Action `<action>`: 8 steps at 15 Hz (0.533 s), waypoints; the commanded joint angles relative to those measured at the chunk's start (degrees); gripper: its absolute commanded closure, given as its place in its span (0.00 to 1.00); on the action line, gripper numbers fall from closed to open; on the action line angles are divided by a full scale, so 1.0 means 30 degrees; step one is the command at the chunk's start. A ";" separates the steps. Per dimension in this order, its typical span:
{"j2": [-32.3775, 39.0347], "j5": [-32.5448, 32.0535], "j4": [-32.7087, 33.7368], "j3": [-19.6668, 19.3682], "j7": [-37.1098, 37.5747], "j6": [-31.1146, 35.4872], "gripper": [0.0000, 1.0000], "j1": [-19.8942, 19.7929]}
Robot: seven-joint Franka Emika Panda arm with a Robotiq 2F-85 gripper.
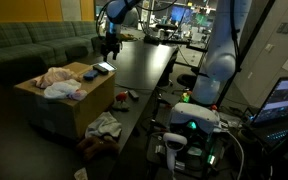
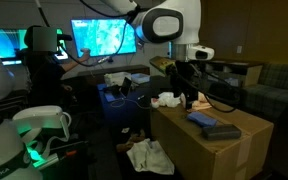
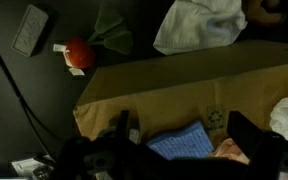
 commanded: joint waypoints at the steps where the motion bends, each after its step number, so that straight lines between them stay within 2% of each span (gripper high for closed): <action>1: 0.2201 -0.0229 0.2244 0.0179 0.0284 0.0637 0.00 -0.0338; 8: 0.5432 -0.0439 0.5332 0.0153 0.0019 0.1101 0.00 -0.0907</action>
